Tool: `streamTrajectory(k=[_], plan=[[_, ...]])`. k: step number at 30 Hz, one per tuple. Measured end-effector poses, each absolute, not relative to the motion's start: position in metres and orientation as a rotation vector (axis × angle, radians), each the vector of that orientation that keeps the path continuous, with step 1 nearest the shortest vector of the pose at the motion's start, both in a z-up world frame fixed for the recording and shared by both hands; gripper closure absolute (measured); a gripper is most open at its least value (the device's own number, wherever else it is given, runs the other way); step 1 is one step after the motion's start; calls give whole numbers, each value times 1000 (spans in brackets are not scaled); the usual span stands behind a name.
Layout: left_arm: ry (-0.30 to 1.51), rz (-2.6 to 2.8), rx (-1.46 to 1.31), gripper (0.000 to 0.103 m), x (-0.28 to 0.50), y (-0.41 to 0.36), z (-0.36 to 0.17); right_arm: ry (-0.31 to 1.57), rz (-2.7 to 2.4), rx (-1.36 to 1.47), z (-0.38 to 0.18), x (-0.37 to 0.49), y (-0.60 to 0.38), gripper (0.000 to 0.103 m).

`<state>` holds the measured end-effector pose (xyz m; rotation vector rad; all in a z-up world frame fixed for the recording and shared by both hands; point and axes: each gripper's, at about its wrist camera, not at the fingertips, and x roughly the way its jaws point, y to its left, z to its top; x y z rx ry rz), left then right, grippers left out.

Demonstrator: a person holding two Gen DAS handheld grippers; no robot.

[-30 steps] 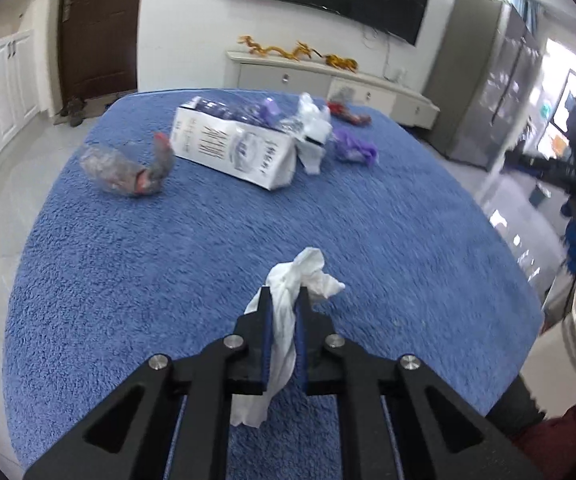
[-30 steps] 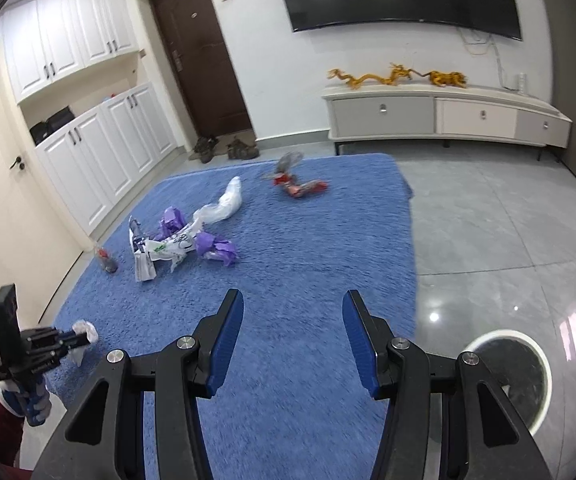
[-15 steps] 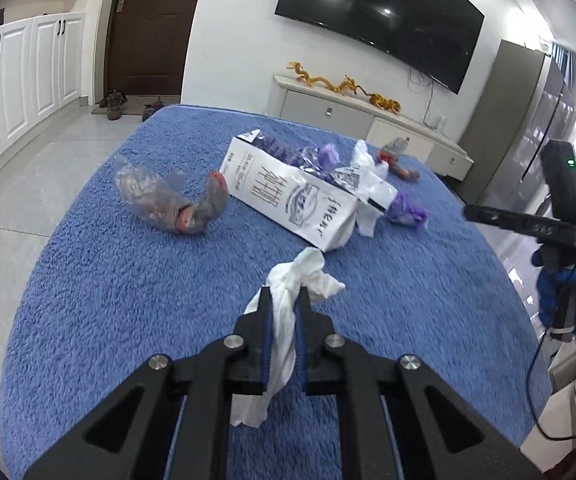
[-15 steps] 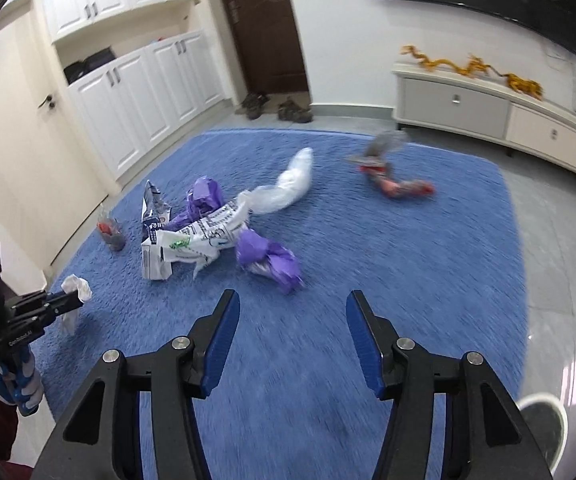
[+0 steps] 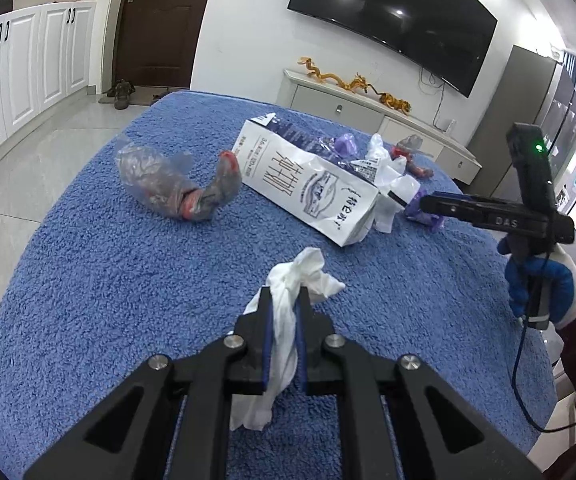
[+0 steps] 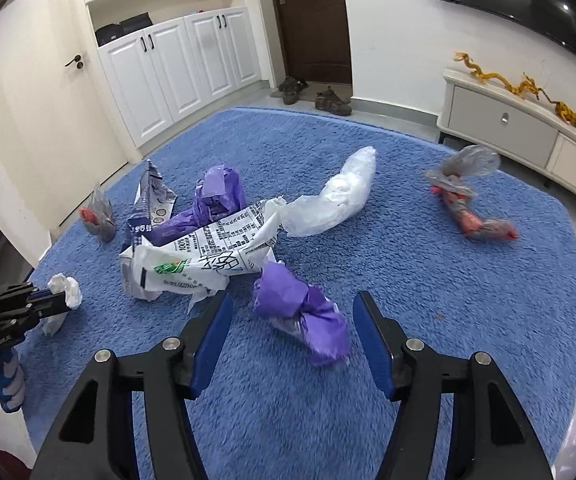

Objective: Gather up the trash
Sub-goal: 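Grasp the purple wrapper with the right gripper while left holds the tissue, then carry tissue and purple wrapper over the bin and open both grippers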

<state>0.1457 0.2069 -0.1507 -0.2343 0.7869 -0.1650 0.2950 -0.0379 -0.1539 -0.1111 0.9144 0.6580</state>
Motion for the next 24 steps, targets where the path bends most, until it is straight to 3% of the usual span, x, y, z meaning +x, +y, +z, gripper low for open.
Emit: streamTrajectory(k=[5,9,24], plan=[[788,-165,-230,94,147,206,-151,944,654,-121,-166,301,-31,55],[778,-156,-212,94,144,203,-150,954,652,-104,-167,300,-33,60],[781,-296,-76,94,120,134,-123,911,539,37,-120,204,-107,61]])
